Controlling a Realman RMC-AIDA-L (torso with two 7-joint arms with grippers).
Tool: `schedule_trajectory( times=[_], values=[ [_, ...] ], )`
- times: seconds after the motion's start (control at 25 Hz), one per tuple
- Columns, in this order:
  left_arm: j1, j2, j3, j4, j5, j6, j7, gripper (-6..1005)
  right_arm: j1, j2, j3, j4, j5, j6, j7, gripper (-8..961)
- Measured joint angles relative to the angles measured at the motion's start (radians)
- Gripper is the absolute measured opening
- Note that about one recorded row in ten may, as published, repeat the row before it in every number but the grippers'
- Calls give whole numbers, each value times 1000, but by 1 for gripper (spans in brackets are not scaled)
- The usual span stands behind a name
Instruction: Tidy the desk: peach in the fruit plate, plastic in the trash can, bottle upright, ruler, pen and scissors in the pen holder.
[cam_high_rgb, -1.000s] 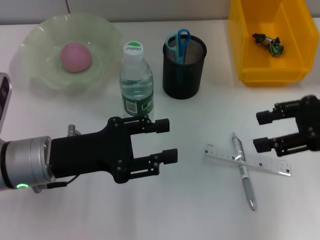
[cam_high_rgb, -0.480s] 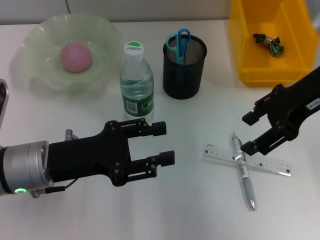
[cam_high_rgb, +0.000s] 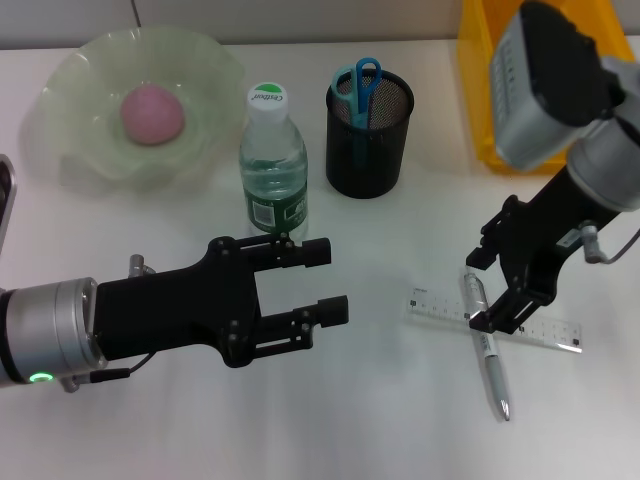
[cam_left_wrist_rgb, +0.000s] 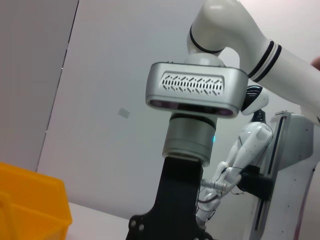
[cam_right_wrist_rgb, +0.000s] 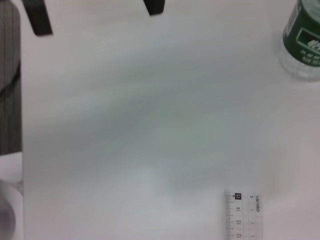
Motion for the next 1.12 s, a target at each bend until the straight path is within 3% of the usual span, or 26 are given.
schedule_trajectory(
  times=[0.44,1.12],
  values=[
    [-4,-2,-1,-24,0,-6,29,626,3,4,-193,93,-4,179,61,759],
    [-5,-2,-1,-26,-3,-5,35,626,8,6,-268,145,-5,264,81,760]
  ],
)
